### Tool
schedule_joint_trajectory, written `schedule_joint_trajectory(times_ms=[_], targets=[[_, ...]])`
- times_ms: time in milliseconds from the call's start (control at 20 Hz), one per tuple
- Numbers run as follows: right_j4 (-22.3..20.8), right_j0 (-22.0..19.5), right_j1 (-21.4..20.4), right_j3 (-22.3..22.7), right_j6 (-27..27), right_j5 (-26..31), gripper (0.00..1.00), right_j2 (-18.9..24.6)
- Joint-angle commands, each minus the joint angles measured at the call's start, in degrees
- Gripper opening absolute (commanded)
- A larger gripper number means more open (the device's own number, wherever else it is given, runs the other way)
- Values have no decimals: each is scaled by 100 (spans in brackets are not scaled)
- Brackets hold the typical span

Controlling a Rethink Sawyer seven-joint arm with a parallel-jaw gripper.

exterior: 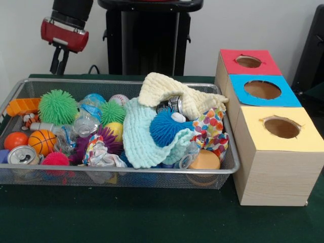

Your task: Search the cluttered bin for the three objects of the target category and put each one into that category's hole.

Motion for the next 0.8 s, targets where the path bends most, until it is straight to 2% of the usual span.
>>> schedule_joint_trajectory(times_ms=[50,150,800], targets=[[387,244,-156,109,692,134,100,526],[463,299,-54,84,738,-319,100,385],[116,-313,-332,-54,605,291,100,1209]])
